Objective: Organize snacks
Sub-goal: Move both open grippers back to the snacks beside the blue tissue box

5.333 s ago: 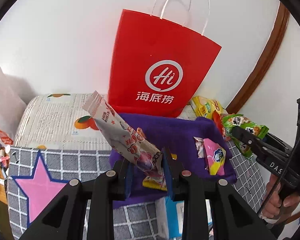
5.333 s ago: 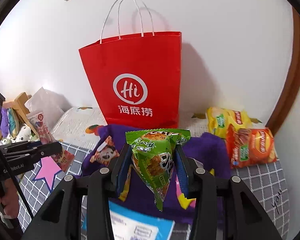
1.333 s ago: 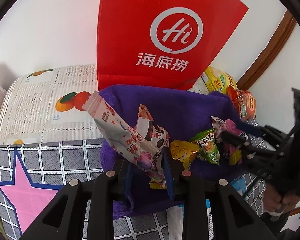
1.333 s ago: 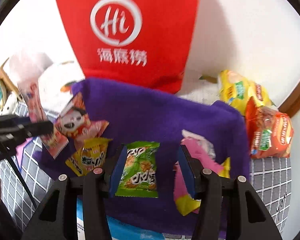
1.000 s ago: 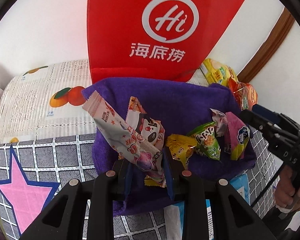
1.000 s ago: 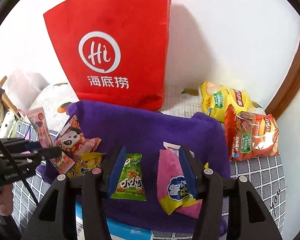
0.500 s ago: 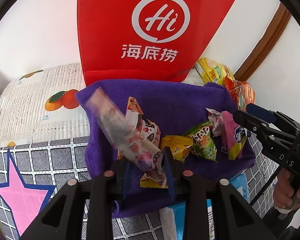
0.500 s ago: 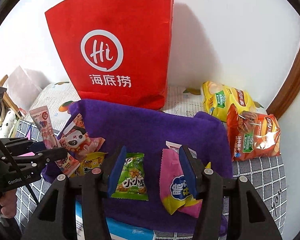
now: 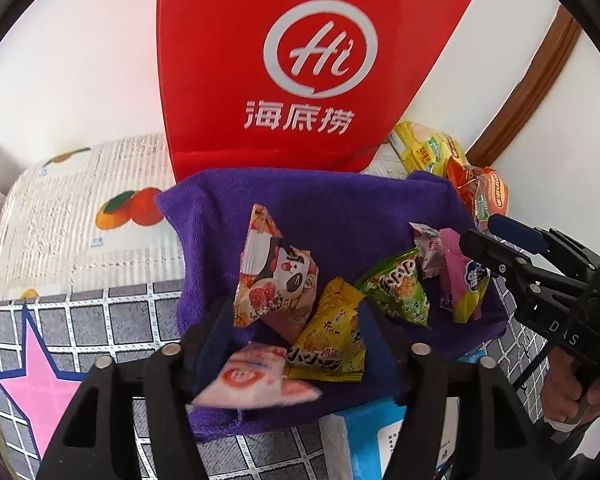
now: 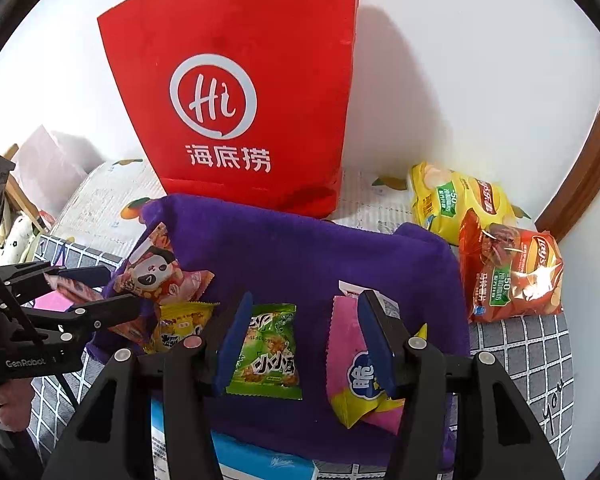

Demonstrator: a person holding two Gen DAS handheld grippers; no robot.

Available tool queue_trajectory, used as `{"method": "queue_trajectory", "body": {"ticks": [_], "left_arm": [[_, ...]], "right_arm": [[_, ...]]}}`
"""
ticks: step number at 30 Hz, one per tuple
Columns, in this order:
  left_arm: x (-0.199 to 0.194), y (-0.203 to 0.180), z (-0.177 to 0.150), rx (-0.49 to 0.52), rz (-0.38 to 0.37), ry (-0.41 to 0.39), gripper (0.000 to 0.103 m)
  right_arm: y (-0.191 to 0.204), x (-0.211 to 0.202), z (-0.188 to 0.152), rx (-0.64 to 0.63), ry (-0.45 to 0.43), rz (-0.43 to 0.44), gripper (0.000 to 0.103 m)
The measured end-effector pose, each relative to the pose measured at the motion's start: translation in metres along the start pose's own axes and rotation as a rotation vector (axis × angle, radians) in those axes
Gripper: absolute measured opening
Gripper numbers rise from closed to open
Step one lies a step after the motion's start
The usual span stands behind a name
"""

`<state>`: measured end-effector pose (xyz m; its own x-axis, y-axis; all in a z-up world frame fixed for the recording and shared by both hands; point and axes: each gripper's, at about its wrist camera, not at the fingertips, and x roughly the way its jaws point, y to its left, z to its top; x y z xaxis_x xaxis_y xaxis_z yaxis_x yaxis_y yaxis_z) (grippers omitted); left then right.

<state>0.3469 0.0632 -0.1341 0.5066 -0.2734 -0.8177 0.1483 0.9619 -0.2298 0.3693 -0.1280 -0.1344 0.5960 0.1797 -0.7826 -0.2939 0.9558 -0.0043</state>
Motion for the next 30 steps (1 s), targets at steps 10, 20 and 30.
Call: {"method": "queue_trajectory", "body": {"ticks": [10, 20, 30], "left_arm": [[-0.04, -0.008, -0.005, 0.044, 0.074, -0.038, 0.07], [-0.078, -0.01, -0.058, 0.112, 0.08, -0.032, 0.07], [-0.09, -0.004, -0.115, 0.122, 0.049, -0.024, 0.07]], "right_arm": [[-0.002, -0.031, -0.017, 0.107, -0.04, 0.014, 0.055], [-0.013, -0.06, -0.096, 0.28, 0.034, -0.061, 0.055], [-0.014, -0.083, -0.168, 0.408, 0.048, -0.092, 0.066]]}}
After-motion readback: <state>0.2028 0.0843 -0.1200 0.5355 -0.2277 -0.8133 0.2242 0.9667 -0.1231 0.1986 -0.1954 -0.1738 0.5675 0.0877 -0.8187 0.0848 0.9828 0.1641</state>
